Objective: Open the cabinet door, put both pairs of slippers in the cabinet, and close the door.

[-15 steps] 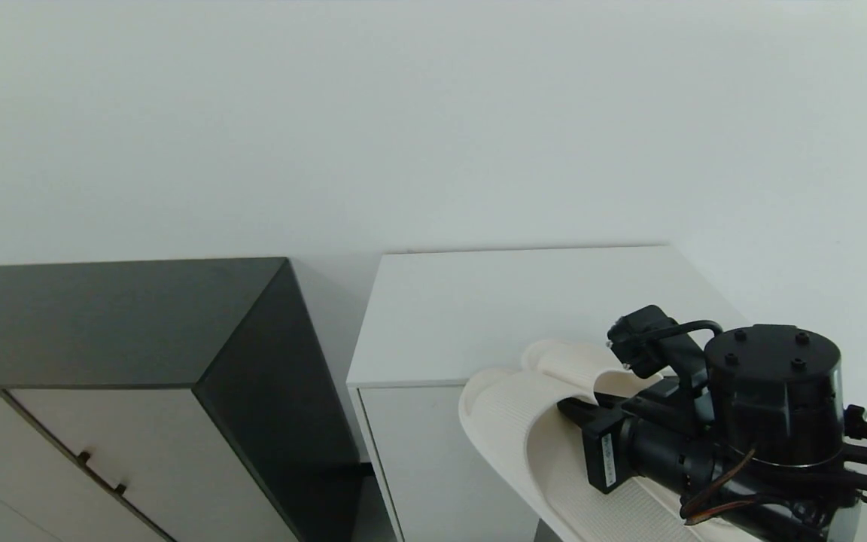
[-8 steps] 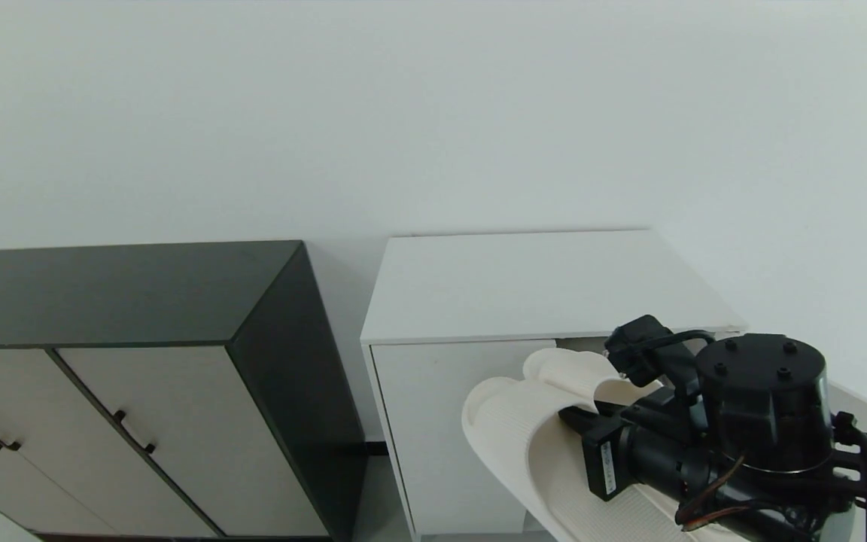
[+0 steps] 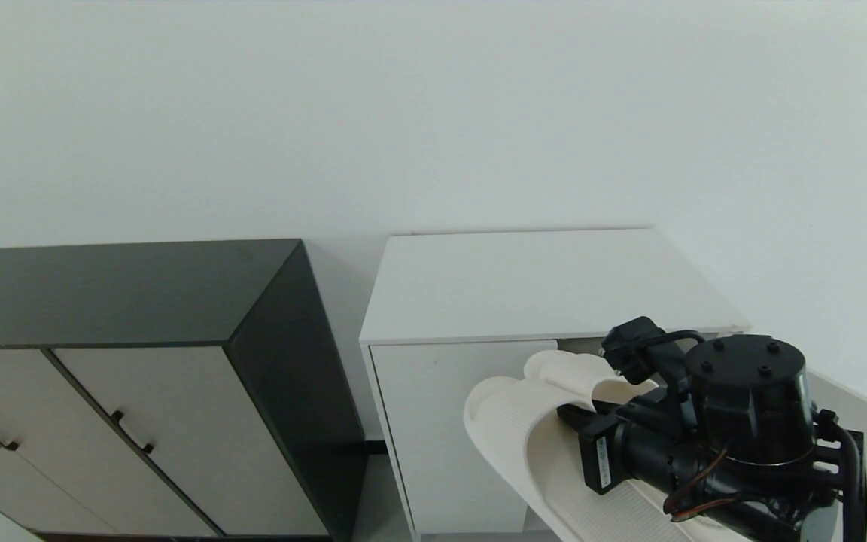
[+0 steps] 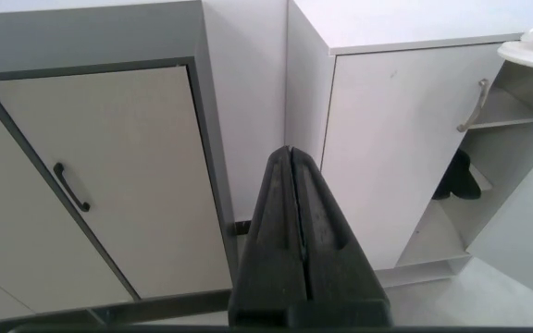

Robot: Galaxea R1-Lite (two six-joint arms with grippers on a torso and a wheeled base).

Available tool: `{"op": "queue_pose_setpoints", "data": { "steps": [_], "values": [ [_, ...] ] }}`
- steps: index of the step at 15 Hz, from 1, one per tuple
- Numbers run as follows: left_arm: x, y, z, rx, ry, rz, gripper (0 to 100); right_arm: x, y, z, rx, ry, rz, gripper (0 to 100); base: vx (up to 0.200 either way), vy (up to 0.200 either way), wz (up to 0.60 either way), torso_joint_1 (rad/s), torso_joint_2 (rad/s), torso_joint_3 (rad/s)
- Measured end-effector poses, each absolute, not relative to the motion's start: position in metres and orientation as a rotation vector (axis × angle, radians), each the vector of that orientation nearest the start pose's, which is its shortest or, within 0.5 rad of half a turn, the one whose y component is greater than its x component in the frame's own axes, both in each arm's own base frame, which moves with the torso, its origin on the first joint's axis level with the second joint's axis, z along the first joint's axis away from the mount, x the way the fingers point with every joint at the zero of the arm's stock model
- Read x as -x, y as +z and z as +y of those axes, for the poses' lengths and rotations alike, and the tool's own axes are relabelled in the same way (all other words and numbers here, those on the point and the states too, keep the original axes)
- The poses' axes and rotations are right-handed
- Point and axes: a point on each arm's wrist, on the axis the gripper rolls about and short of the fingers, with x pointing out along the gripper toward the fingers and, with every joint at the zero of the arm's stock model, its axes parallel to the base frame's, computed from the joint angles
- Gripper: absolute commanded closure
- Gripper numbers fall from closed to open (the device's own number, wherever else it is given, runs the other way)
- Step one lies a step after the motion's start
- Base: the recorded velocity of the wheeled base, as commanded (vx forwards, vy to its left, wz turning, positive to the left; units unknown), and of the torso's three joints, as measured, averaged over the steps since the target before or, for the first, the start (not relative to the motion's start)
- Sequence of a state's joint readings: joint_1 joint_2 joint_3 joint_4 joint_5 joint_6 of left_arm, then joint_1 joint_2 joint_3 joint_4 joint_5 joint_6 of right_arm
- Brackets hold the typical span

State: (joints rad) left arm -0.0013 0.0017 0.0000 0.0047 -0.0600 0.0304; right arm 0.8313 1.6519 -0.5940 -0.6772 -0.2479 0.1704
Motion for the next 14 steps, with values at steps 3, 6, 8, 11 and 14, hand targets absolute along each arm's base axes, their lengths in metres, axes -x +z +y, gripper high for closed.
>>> {"op": "queue_pose_setpoints", "data": {
  "steps": [3, 6, 8, 11, 14],
  "values": [
    [0.0227, 0.0751, -0.0013, -0.031, -0.062, 0.005, 100, -0.1858, 0.145, 0.1946, 0.026, 0.549, 0.36, 100, 0.0, 0.0, 0.0, 0.0, 0.0, 0.0],
    [0.0227, 0.075, -0.0013, -0.03, -0.061, 0.005, 100, -0.1862, 0.1436, 0.1933, 0.023, 0.548, 0.362, 100, 0.0, 0.0, 0.0, 0.0, 0.0, 0.0],
    [0.0227, 0.075, -0.0013, -0.03, -0.061, 0.005, 100, -0.1862, 0.1434, 0.1931, 0.024, 0.548, 0.362, 100, 0.0, 0.0, 0.0, 0.0, 0.0, 0.0],
    [0.0227, 0.075, -0.0013, -0.031, -0.062, 0.005, 100, -0.186, 0.143, 0.1927, 0.026, 0.548, 0.363, 100, 0.0, -0.133, 0.0, 0.002, 0.0, -0.002],
    [0.0227, 0.075, -0.0013, -0.03, -0.062, 0.006, 100, -0.1857, 0.1428, 0.193, 0.027, 0.55, 0.363, 100, 0.0, -0.2, 0.0, 0.001, 0.0, 0.004]
  ]
}}
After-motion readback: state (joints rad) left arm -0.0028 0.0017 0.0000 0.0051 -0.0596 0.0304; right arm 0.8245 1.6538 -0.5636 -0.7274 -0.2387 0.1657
